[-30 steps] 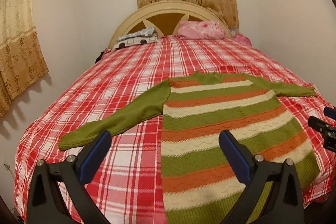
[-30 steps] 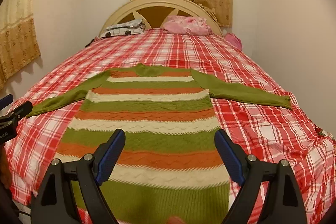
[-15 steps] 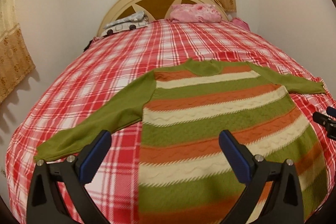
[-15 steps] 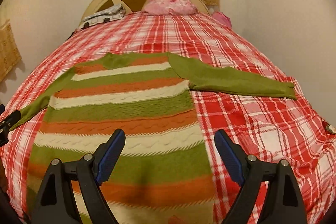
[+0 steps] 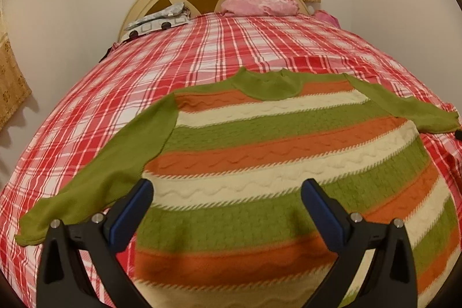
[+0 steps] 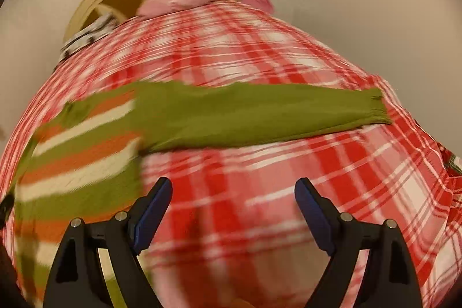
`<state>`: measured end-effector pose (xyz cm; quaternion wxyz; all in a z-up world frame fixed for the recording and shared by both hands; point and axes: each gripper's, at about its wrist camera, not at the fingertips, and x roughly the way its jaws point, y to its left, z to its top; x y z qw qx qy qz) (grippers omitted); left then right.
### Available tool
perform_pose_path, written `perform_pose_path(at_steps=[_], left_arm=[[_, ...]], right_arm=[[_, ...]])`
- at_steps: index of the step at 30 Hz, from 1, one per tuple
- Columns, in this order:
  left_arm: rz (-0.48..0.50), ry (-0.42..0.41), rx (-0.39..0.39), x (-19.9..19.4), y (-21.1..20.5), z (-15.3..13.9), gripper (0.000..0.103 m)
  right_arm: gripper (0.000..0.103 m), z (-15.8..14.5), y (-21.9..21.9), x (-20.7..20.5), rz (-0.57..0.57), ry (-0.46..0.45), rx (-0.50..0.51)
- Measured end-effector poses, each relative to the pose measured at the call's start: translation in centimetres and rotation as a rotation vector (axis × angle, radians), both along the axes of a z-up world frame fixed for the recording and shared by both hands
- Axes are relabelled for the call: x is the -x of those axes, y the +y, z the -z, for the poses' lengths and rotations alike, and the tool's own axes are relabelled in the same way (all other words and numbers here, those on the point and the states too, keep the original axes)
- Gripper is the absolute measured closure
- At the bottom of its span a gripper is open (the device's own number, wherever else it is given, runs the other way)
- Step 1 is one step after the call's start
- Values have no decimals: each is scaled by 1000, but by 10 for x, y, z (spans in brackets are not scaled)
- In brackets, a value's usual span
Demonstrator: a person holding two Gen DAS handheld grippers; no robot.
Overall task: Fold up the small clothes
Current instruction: 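Move the right tool down to the green sleeve cuff nearest it, then close the right tool on the green sleeve cuff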
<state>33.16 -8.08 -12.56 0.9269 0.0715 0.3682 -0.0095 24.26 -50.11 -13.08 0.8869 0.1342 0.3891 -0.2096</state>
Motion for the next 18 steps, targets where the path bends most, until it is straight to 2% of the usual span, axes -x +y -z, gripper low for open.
perform_pose_path(at_steps=[9,15,18], left_arm=[[0,17,-13,-13,-9,7,0],[9,10,-30,-17,-15,6,0],[12,14,-31,-19,-17,7,0]], right_arm=[[17,20,-126,12,237,-7,-113],[33,32,-192,27,376,-69,-287],[43,35,-208,27,410,-105,-325]])
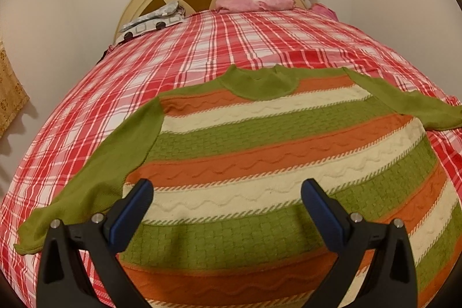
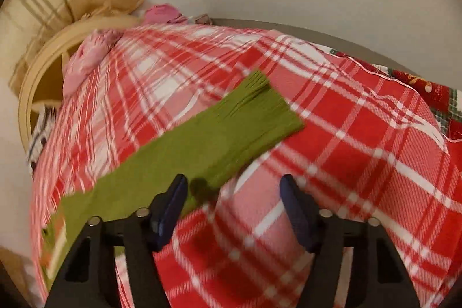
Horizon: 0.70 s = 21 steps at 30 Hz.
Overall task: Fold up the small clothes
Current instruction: 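Close the right tool on the green sleeve cuff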
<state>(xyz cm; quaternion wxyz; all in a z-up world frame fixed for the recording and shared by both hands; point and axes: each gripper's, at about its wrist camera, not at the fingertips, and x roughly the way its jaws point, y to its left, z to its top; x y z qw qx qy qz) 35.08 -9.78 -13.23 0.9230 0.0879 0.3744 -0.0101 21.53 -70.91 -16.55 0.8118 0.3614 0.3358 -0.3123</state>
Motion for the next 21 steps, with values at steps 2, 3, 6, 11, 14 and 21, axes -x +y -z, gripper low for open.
perform_pose_path(at_steps=[2,3,6,11,14,21], left_arm=[[0,2,-2,-1,-1,0,0],[0,2,0,-1,-1,0,0],[-5,8,3,-2,-1,2,0],[-13,23,12,-3,5,3,0],[-16,10,18,-1,10,-3,0],[-29,-11,52,7,24,-13,0]], right_arm=[[50,3,-12,0,26,-25,-26],[51,5,-18,0,42,-32,-38],[58,9,-31,-3,78,-58,-68],[94,16,-48,-4,112,-122,-134],[96,8,-43,-5,103,-153,-106],[97,-42,-1,-22,-14,-227,-17]])
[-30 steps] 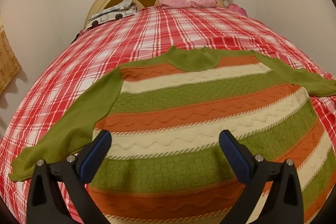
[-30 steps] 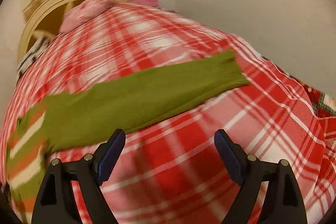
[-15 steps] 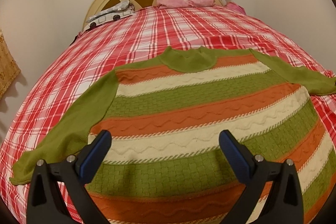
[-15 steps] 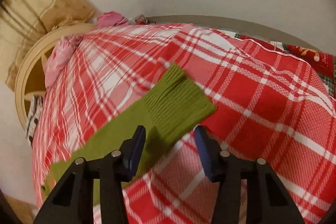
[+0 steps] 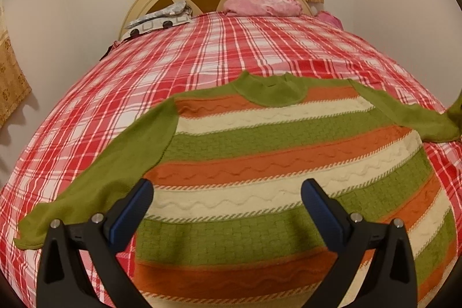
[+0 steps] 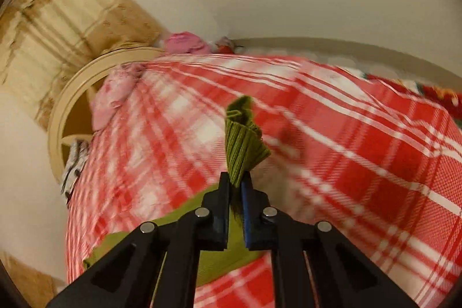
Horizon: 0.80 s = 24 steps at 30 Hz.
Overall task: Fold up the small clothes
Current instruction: 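Close the right tool on the green sleeve cuff, then lift the sleeve and fold it across the sweater body toward the left tool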
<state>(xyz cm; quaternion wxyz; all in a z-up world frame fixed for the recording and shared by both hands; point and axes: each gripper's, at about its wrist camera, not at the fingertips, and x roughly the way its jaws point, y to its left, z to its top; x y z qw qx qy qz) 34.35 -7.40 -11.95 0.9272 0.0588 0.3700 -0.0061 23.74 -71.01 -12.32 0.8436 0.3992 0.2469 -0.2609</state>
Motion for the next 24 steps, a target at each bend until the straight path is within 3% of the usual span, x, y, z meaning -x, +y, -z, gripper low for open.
perform_pose_path(at_steps=[8,12,24], left_arm=[[-23,-13,32,12,22,-6,0],[-47,-22,54,17,41,-8,0],[-130,-16,94,25,94,3,0]], right_arm=[[97,-76,92,-39,-211,-79,138],[97,-100,136,-60,-290,-106,168],[97,-129,262,-109,-524,-153,189]])
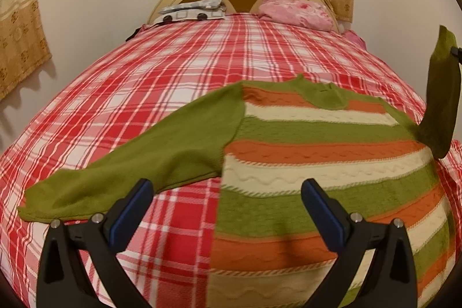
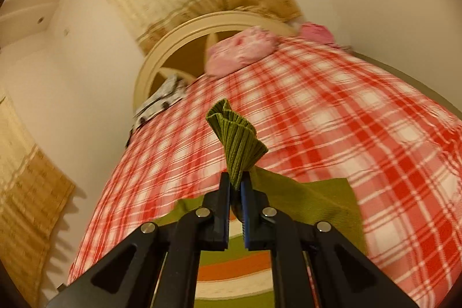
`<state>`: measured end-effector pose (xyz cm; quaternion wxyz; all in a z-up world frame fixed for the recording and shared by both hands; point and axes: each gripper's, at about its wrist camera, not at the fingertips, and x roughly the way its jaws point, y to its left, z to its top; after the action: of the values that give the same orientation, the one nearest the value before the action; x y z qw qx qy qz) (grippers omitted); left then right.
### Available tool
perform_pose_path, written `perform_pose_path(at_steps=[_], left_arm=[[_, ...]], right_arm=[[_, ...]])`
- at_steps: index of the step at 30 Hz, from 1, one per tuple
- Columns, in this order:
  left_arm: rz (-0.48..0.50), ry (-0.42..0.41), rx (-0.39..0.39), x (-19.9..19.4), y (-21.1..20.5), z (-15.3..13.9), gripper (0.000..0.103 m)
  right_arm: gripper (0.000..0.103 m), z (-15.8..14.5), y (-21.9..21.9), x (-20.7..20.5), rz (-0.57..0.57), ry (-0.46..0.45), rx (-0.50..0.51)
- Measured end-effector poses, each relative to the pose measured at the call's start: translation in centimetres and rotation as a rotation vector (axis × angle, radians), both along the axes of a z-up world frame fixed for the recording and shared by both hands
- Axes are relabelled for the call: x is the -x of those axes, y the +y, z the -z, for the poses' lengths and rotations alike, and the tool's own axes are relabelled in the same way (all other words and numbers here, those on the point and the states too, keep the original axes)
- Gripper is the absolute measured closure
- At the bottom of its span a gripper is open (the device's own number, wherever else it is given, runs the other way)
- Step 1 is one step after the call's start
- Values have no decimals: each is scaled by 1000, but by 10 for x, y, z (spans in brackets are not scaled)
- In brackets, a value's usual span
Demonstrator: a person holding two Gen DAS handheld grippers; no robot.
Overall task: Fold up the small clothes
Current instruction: 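Lift the sleeve and fold it across the sweater body toward the left tool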
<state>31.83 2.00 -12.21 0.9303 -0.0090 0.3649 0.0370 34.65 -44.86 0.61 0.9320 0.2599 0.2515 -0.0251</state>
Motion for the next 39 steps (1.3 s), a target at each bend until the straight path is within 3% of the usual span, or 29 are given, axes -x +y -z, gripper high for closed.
perform_pose_path(at_steps=[6,14,23,27,29,31,33,34,37,39], left_arm=[[-27,1,21,3,18,4,0],[-63,-7,29,8,41,6,0],[-102,-1,30,11,62,12,0],[-102,10,29,10,63,15,0],[-97,18,25,10,62,16,0],[-88,25,16,9,59,17,0],[-82,25,6,10,57,16,0],[-78,23,2,10,56,15,0],[-54,22,-11,9,50,12,0],[-40,12,-19,6,45,8,0]], right_arm=[[97,1,74,-28,-135,2,39],[97,30,170,-59,-286,24,14],[97,91,253,-79,-397,113,16],[97,122,274,-84,-407,160,77],[97,139,280,-89,-409,200,97],[97,160,293,-97,-444,287,188],[96,184,299,-100,-499,362,188],[91,188,300,-98,-519,365,182],[60,184,298,-84,-589,335,155],[59,176,288,-71,-615,306,134]])
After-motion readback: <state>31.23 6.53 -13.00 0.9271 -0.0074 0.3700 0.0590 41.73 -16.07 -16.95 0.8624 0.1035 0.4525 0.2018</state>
